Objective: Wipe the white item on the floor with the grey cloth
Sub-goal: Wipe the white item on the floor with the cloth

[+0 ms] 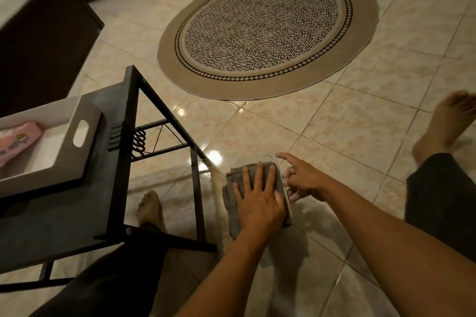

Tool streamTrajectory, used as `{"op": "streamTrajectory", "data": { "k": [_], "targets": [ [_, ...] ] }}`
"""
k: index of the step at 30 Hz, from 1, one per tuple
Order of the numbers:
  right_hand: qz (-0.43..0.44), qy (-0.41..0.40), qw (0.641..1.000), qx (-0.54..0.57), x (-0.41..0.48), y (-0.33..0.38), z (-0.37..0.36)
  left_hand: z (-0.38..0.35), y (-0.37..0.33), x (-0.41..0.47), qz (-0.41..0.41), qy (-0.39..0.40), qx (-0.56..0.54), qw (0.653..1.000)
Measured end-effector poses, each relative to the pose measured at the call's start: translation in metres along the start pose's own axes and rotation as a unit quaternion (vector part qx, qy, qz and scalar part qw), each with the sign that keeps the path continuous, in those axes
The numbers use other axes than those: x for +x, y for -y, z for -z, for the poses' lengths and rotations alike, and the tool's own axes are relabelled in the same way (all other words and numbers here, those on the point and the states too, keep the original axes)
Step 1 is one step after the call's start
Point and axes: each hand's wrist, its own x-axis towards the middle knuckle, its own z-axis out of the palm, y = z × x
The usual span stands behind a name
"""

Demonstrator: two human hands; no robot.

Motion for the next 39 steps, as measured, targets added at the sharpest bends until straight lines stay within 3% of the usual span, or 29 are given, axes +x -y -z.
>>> {"op": "streamTrajectory", "data": {
  "k": [4,7,13,18,24,28,33,39],
  "targets": [
    [0.004,0.0,1.0,-0.009,0.001,0.0,0.003,0.007,-0.005,0.02,-0.035,-0.03,0.007,0.999],
    [0.001,-0.002,1.0,-0.002,-0.001,-0.001,-0.001,0.012,0.013,0.02,0.003,-0.052,0.006,0.999],
    [-0.003,-0.004,1.0,-0.001,-0.001,-0.001,-0.002,0.01,0.007,0.023,-0.032,-0.033,0.024,0.999],
    [-0.009,-0.012,1.0,0.002,0.003,0.003,-0.004,0.01,0.026,0.025,0.011,-0.039,-0.014,0.999],
    [-0.011,-0.007,1.0,-0.02,0.01,0.012,0.001,0.005,0.011,0.03,-0.043,-0.043,0.026,0.998],
    [-0.014,-0.007,1.0,0.0,0.009,0.01,-0.001,0.015,0.024,0.035,0.027,-0.032,-0.005,0.999],
    [-0.015,-0.005,1.0,-0.015,0.012,0.014,-0.002,0.005,0.006,0.023,-0.033,-0.03,0.02,0.999],
    [-0.01,-0.006,1.0,0.0,0.009,0.01,-0.005,0.011,0.026,0.015,0.07,-0.048,-0.042,0.995]
  ]
}}
